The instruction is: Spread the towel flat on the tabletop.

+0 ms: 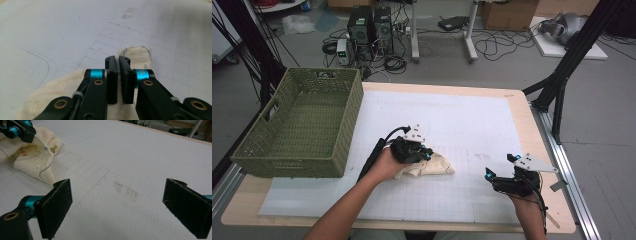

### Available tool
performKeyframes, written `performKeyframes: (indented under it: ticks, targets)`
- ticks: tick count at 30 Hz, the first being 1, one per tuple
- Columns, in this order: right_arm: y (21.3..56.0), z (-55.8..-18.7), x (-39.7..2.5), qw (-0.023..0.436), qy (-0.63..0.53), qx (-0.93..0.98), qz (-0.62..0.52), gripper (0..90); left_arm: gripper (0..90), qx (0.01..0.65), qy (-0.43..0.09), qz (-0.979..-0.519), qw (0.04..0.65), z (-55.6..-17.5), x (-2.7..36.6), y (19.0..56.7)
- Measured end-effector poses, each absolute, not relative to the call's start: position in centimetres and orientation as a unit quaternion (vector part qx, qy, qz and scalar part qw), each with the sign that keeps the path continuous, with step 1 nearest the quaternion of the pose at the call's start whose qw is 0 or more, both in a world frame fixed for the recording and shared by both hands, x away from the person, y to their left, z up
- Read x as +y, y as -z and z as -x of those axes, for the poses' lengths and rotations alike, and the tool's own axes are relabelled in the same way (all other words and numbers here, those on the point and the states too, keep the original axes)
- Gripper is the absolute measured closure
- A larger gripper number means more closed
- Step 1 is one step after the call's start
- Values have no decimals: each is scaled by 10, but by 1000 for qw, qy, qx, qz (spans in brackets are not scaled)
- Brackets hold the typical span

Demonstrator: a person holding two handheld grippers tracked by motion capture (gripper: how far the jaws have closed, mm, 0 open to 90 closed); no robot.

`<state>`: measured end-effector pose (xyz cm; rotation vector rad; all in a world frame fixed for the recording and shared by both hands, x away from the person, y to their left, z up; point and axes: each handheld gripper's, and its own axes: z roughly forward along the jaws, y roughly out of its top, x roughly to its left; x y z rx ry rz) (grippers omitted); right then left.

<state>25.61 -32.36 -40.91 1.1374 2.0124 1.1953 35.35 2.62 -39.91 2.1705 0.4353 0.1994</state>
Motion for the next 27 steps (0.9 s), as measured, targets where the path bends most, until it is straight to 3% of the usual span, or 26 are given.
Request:
performKeyframes:
  ticks: [17, 27]
  targets:
    - [409, -254, -333, 274, -441, 734, -438, 81, 869, 143, -11, -793, 593, -335, -7, 357]
    - [410, -254, -336, 272, -438, 732, -445, 81, 868, 259, -101, -754, 595, -359, 51, 353]
